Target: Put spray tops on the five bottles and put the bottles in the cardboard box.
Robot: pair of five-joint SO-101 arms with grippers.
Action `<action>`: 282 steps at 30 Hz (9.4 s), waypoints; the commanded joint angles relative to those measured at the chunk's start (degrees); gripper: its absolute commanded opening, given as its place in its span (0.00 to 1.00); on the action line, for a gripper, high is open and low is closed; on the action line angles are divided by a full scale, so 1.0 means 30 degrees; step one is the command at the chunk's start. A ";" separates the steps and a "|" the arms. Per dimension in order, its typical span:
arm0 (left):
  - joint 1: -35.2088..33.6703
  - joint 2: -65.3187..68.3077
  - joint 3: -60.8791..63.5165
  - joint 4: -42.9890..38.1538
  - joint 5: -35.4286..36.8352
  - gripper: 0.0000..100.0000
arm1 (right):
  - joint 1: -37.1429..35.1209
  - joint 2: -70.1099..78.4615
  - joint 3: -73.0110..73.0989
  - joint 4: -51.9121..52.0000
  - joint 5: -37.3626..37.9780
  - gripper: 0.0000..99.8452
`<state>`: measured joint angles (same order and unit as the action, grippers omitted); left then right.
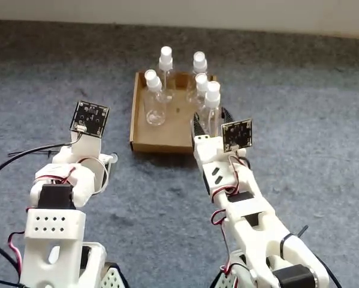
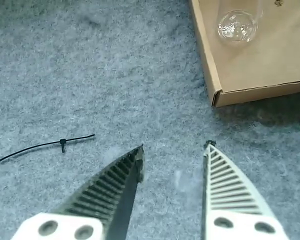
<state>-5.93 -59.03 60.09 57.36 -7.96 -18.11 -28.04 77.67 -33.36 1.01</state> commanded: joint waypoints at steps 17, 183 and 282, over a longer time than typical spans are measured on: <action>-0.0103 -0.0190 -0.0073 -0.0264 0.0205 0.18 | 0.0103 -0.0308 -0.0220 0.1275 0.0176 0.23; -0.0103 -0.0161 0.0161 -0.0733 0.0205 0.18 | 0.6168 -0.0864 -0.7370 1.7744 -0.8000 0.01; -0.3736 -1.2850 1.0183 -0.1729 0.5275 0.19 | 0.7546 -2.5275 0.8073 2.9846 0.4073 0.01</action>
<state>-16.40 -86.11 92.62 41.45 7.60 3.87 -103.91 95.69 55.78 12.70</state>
